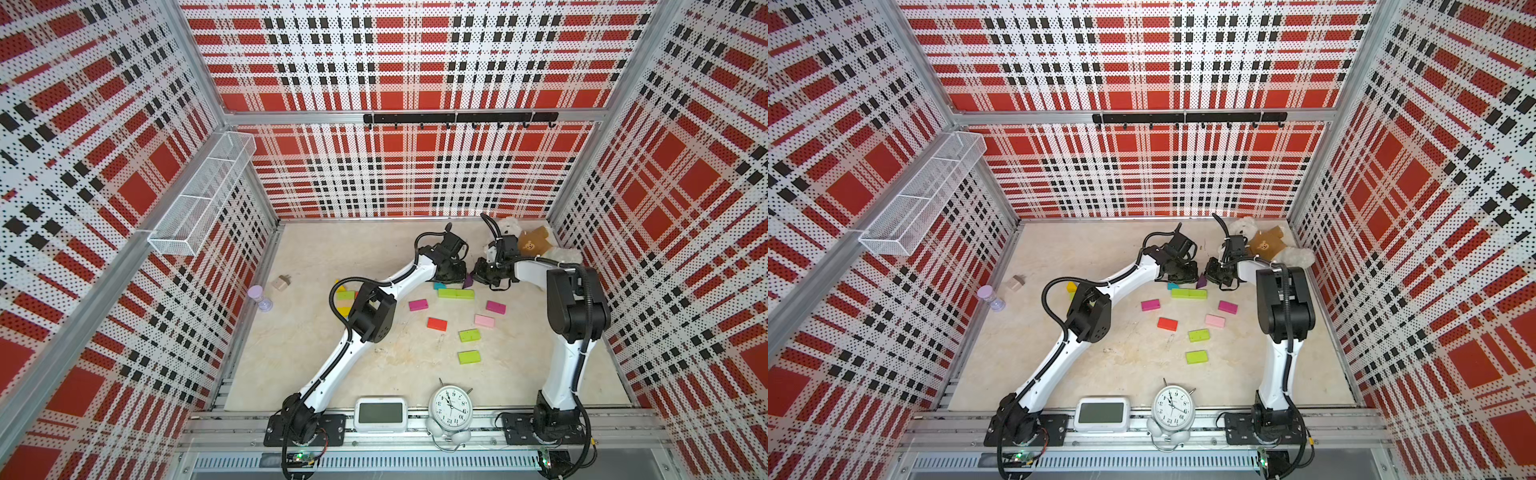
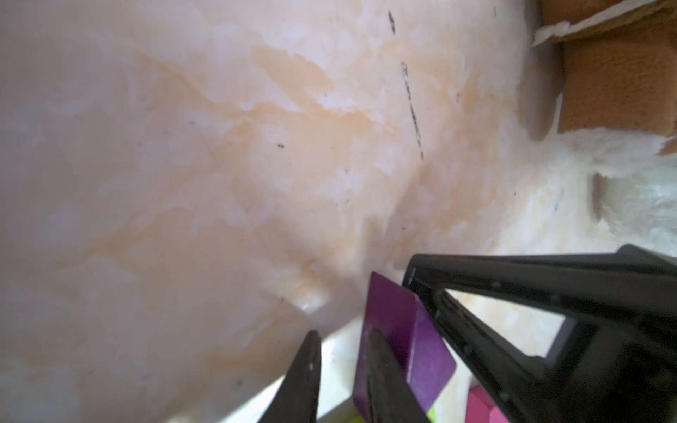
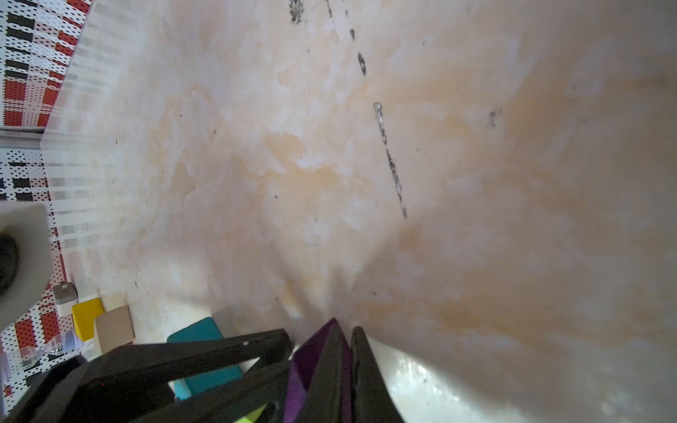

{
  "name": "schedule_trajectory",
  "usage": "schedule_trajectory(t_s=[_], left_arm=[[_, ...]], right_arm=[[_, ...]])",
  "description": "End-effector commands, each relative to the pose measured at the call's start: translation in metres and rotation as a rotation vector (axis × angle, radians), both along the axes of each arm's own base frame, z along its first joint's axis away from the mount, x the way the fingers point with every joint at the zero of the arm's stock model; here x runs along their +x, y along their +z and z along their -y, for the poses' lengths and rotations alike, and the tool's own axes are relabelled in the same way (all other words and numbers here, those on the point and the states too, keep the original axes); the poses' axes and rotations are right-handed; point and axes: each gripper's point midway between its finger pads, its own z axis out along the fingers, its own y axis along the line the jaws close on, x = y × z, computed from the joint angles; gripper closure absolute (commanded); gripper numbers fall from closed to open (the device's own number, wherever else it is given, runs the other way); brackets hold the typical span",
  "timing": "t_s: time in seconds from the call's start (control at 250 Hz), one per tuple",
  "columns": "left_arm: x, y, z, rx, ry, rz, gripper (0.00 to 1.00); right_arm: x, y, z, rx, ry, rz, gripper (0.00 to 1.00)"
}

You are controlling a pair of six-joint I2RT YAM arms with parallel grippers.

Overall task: Assemble a carrot with building blocks
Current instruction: Assemble the building block at the center of the board.

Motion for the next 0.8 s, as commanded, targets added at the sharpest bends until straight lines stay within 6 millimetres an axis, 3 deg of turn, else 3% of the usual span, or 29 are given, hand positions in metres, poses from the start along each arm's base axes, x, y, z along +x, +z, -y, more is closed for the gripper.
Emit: schedule_trajectory(t_s=[0.0,0.796], left_arm=[[-0.005,-0.004,0.008,-0.006,-0.015,-0.005,0.73],[-0.005,-0.003,0.017,-0.038,-0.017,-0.004,0.73]], right_arm=[[0.004,0.016,-0.002,0.003,-0.001,0.053,0.9],[0.002,0.015,0.01,0.0,-0.024,0.047,0.9]])
